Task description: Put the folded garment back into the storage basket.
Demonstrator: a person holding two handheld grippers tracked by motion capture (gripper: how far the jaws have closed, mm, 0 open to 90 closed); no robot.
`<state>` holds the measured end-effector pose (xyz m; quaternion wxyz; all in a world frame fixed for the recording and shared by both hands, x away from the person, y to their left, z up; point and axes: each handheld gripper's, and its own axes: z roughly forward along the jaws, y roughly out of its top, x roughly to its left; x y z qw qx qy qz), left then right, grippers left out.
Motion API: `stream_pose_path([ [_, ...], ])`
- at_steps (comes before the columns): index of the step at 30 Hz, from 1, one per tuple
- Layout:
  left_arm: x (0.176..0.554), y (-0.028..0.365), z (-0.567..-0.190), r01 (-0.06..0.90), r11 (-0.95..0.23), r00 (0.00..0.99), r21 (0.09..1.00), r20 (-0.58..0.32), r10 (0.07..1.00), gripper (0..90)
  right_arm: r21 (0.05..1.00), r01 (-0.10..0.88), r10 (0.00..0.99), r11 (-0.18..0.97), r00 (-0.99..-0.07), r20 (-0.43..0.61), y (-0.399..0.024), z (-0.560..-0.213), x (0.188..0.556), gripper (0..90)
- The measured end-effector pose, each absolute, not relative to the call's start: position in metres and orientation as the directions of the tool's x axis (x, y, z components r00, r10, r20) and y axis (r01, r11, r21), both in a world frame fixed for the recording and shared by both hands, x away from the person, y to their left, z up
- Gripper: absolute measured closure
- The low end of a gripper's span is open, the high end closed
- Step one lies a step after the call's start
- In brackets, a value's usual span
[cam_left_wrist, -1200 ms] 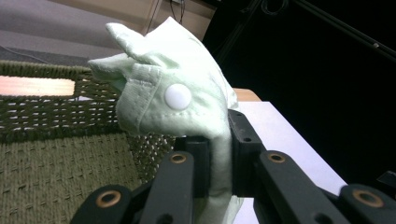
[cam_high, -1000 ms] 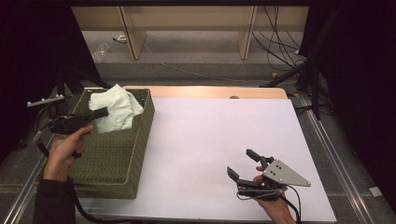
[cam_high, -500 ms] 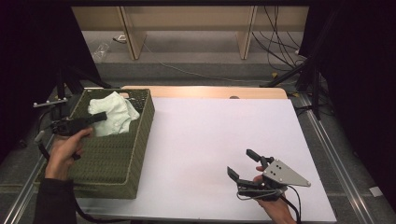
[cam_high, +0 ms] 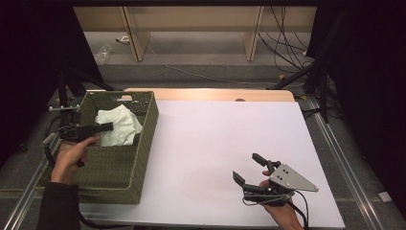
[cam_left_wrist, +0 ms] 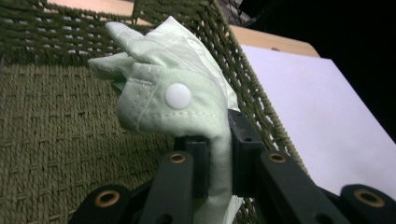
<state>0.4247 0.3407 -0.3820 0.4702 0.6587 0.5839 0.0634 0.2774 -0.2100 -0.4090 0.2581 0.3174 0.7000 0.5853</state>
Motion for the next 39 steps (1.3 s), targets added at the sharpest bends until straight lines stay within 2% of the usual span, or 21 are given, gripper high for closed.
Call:
stream_pose_path([
  [18, 0.432, 0.334, -0.397, 0.768, 0.071, 0.293, 0.637, -0.447, 0.845, 79.1, 0.983, 0.141, 0.745, 0.114, -0.667, 0.009, -0.210, -0.409, 0.278, 17.9],
  [39, 0.438, 0.324, -0.408, 0.834, -0.018, 0.253, 0.552, -0.352, 0.901, 77.6, 0.983, 0.142, 0.746, 0.113, -0.666, 0.010, -0.210, -0.409, 0.278, 17.9],
])
